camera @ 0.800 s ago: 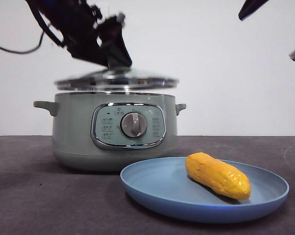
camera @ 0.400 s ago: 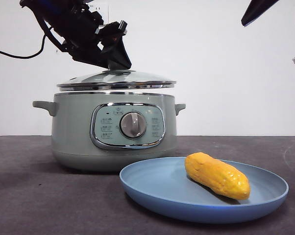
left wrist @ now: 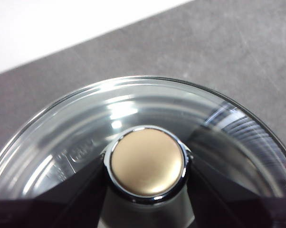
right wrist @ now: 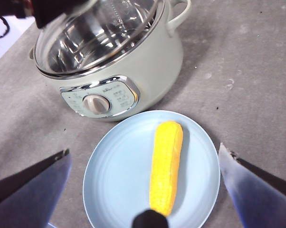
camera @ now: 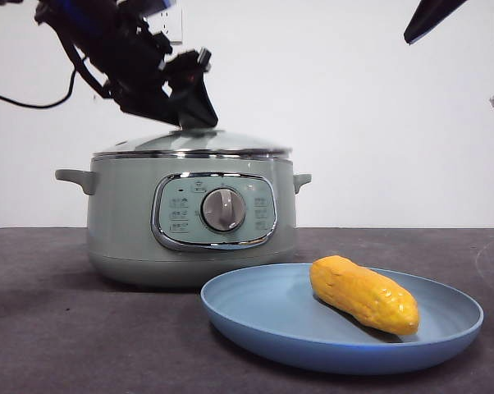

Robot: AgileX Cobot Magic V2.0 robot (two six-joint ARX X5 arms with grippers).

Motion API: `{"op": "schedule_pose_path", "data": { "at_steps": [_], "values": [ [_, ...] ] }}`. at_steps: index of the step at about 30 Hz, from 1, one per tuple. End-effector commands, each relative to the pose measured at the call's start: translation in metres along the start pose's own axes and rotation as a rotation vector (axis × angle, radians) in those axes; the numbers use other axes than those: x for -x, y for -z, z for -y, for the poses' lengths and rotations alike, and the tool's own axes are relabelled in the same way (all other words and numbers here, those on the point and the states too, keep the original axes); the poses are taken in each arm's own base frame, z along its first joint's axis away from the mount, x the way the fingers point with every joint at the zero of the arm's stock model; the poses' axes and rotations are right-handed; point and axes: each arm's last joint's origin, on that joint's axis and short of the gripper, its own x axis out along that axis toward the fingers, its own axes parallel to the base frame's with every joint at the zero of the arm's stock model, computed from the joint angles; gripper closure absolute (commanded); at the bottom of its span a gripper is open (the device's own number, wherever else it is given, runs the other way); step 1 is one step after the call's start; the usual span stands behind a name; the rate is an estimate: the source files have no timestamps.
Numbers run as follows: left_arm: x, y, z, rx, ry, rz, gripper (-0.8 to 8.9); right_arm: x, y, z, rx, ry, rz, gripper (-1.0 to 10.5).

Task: Take the corn out from the steamer,put the corn on the plate,close the lid

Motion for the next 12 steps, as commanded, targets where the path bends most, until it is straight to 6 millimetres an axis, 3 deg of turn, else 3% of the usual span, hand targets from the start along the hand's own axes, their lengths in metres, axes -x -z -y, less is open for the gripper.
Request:
{"op": "schedule_pose_path", "data": {
  "at_steps": [1,12],
  "values": [
    [0.0010,-0.0068,0.0011,-0.015,0.003,0.034,8.21,-0.0008,0.0019,0.0007,0.009,0.004,-0.005,3.5],
    [0.0002,0.0025,0.0021,0.000,0.012,-0.058,8.21,-0.0011,0.0019,0.0007,0.009,0.004,-0.007,3.5]
  ]
}}
